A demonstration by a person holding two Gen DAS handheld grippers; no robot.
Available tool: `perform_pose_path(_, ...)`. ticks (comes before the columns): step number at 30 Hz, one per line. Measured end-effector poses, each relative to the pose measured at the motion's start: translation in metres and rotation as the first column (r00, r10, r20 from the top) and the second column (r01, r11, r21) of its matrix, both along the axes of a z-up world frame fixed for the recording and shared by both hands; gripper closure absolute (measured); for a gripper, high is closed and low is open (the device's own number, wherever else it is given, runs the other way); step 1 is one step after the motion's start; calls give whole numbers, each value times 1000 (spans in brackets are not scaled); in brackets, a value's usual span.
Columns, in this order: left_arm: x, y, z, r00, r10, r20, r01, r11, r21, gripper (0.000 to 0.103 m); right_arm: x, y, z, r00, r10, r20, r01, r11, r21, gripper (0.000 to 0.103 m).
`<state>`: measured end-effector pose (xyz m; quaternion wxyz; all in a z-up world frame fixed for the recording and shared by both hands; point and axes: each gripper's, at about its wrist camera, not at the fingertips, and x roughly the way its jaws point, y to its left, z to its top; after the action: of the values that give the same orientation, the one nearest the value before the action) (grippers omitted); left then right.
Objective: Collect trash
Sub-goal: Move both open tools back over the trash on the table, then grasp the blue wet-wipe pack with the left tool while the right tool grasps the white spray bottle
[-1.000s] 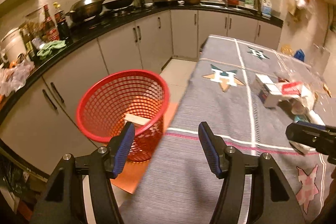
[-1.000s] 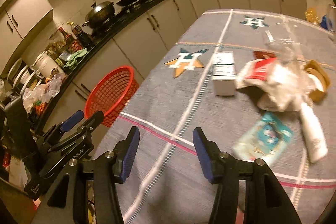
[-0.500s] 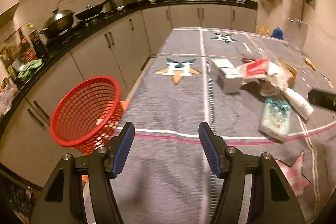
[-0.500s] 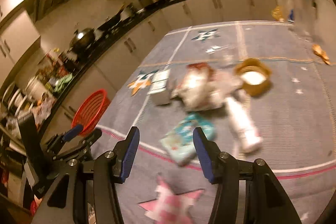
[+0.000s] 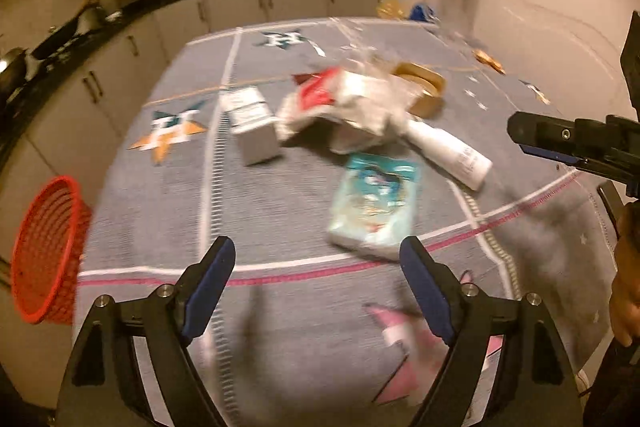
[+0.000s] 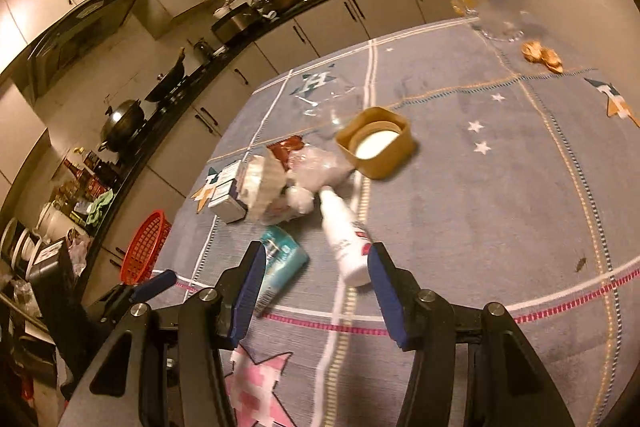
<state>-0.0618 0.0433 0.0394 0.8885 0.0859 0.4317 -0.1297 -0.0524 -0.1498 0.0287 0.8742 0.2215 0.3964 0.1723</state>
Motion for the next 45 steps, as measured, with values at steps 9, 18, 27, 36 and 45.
perform_pose_path(9, 27, -40, -23, 997, -68, -44, 72, 993, 89, 20, -3, -15, -5, 1000, -24, -7, 25, 1000, 15, 46)
perform_pose_path(18, 41, -48, -29, 997, -70, -45, 71, 997, 25, 50, 4, -22, -13, 999, -38, -23, 38, 999, -5, 46)
perform_pose_path(27, 24, -21, -28, 1000, -11, -8, 10, 999, -42, 58, 32, 15, -28, 998, 45, -50, -51, 992, -119, 46)
perform_pose_path(36, 25, -6, -28, 999, 27, -24, -30, 994, -104, 58, 36, 39, -40, 994, 110, -23, -113, 972, -205, 52)
perform_pose_path(45, 25, -7, -29, 999, 28, -23, -30, 996, -85, 58, 36, 53, -47, 991, 133, -15, -132, 952, -277, 68)
